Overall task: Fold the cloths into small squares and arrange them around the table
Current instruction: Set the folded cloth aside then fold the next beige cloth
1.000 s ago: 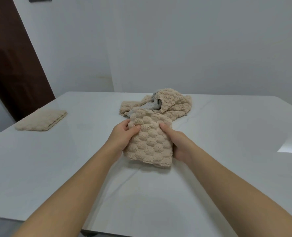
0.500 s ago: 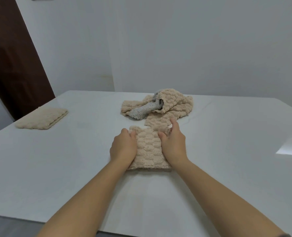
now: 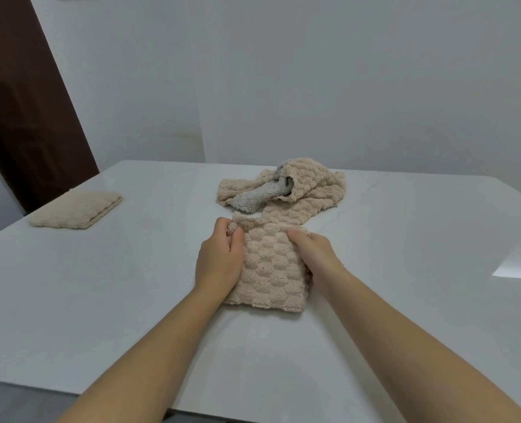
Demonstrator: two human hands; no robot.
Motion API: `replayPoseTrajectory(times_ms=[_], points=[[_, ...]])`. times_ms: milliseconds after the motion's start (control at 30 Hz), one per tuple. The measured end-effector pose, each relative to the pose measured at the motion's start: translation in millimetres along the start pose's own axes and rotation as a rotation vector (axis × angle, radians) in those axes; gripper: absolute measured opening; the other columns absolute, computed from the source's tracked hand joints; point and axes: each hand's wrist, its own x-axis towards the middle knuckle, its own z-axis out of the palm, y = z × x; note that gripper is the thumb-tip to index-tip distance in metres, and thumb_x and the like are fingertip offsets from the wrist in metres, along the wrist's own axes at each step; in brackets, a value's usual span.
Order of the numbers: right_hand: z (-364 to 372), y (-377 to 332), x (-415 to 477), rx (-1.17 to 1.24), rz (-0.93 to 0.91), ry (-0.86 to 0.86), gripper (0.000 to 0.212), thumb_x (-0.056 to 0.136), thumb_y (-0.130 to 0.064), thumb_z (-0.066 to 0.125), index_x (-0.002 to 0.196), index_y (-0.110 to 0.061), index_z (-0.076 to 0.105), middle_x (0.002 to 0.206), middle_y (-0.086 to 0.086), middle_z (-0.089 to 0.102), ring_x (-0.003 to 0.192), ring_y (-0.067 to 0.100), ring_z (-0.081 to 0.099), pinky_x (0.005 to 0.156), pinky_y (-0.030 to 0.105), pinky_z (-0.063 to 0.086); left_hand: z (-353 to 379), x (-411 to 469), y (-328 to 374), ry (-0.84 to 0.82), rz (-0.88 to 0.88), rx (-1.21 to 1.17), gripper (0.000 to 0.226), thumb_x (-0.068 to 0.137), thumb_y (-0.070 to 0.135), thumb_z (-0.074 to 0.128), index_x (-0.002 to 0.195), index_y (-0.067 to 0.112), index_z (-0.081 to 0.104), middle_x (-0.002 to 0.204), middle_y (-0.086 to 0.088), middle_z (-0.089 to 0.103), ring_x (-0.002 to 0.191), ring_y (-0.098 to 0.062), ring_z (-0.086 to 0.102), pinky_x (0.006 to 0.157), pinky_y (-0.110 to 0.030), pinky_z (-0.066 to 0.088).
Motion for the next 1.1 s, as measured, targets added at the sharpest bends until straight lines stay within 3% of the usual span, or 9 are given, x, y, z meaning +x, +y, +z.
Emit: replayPoseTrajectory(times_ms=[100, 233, 367, 467, 633, 833, 933, 1000, 1100], points=[[4.7, 1.1, -6.2, -0.374, -0.301, 0.193, 0.038, 0.099, -0.038, 0.047, 0.07, -0.014, 0.044, 0.071, 0.001, 0.054, 0.071, 0.02, 0.051, 0.062, 0.035, 0.037, 0.0, 1.1, 2.5, -0.006, -0.028, 0.009, 0.017, 0.101, 0.033, 0.041, 0.099, 0.018, 0.049, 0.075, -0.001, 0.06, 0.073, -0.019, 0.056, 0.065, -0.036, 0.042], [6.9, 6.1, -8.4, -0.46, -0.394, 0.271, 0.038, 0.103, -0.035, 0.04, 0.07, -0.017, 0.036, 0.069, -0.001, 0.047, 0.065, 0.016, 0.042, 0.056, 0.034, 0.027, -0.1, 6.1, 2.6, -0.114, -0.28, -0.114, 0.036, 0.099, 0.044, 0.039, 0.098, 0.014, 0.058, 0.092, -0.001, 0.063, 0.08, -0.013, 0.057, 0.066, -0.029, 0.044], [0.1, 8.5, 1.4, -0.418, -0.316, 0.311, 0.034, 0.104, -0.035, 0.036, 0.081, -0.012, 0.048, 0.081, 0.001, 0.055, 0.079, 0.022, 0.049, 0.066, 0.035, 0.031, -0.5, 6.0, -1.6, -0.292, -0.358, -0.024, 0.041, 0.097, 0.045, 0.038, 0.091, 0.012, 0.062, 0.093, -0.005, 0.065, 0.089, -0.024, 0.06, 0.077, -0.033, 0.045], [4.1, 10.5, 4.6, -0.44, -0.253, 0.291, 0.037, 0.104, -0.037, 0.03, 0.096, -0.01, 0.053, 0.094, 0.007, 0.061, 0.089, 0.027, 0.053, 0.073, 0.036, 0.036, 2.3, -2.9, 0.3, -0.251, -0.268, 0.162, 0.037, 0.099, 0.038, 0.035, 0.089, 0.008, 0.054, 0.087, -0.003, 0.059, 0.084, -0.024, 0.055, 0.07, -0.034, 0.042], [4.1, 12.5, 2.5, -0.554, -0.312, 0.349, 0.035, 0.106, -0.036, 0.027, 0.1, -0.011, 0.051, 0.089, 0.006, 0.056, 0.087, 0.03, 0.052, 0.07, 0.038, 0.037, 3.9, -12.0, 3.3, -0.186, -0.149, 0.407, 0.032, 0.103, 0.04, 0.03, 0.094, 0.014, 0.047, 0.085, -0.001, 0.055, 0.082, -0.025, 0.054, 0.067, -0.035, 0.041], [-0.5, 5.8, 5.3, -0.388, -0.117, 0.213, 0.05, 0.101, -0.051, 0.032, 0.104, -0.007, 0.057, 0.103, 0.008, 0.06, 0.103, 0.03, 0.056, 0.083, 0.036, 0.041, -6.9, -13.6, -2.4, -0.134, -0.179, 0.273, 0.033, 0.101, 0.041, 0.034, 0.082, 0.016, 0.044, 0.083, -0.003, 0.057, 0.078, -0.023, 0.054, 0.064, -0.035, 0.039], [-0.1, 1.8, 1.2, -0.062, 0.124, -0.014, 0.08, 0.072, -0.075, 0.054, 0.117, -0.01, 0.062, 0.12, 0.008, 0.064, 0.113, 0.029, 0.059, 0.104, 0.044, 0.043, -8.7, -14.7, -1.1, -0.112, -0.254, 0.096, 0.031, 0.1, 0.036, 0.038, 0.081, 0.014, 0.045, 0.081, -0.001, 0.055, 0.071, -0.015, 0.049, 0.06, -0.032, 0.035], [5.6, 1.9, -4.8, -0.094, 0.108, -0.006, 0.07, 0.07, -0.064, 0.062, 0.117, -0.011, 0.061, 0.118, 0.01, 0.065, 0.109, 0.029, 0.061, 0.1, 0.045, 0.048, -8.6, -15.2, 0.1, -0.107, -0.298, 0.053, 0.03, 0.1, 0.035, 0.038, 0.084, 0.011, 0.048, 0.083, 0.0, 0.055, 0.071, -0.012, 0.048, 0.059, -0.029, 0.035], [7.6, 8.3, -11.3, -0.5, -0.134, 0.194, 0.035, 0.096, -0.035, 0.049, 0.113, -0.005, 0.052, 0.107, 0.009, 0.062, 0.101, 0.031, 0.058, 0.081, 0.037, 0.047, -9.9, -19.2, 1.9, -0.154, -0.298, 0.183, 0.03, 0.099, 0.036, 0.036, 0.089, 0.011, 0.049, 0.085, 0.0, 0.056, 0.077, -0.019, 0.053, 0.063, -0.032, 0.041]])
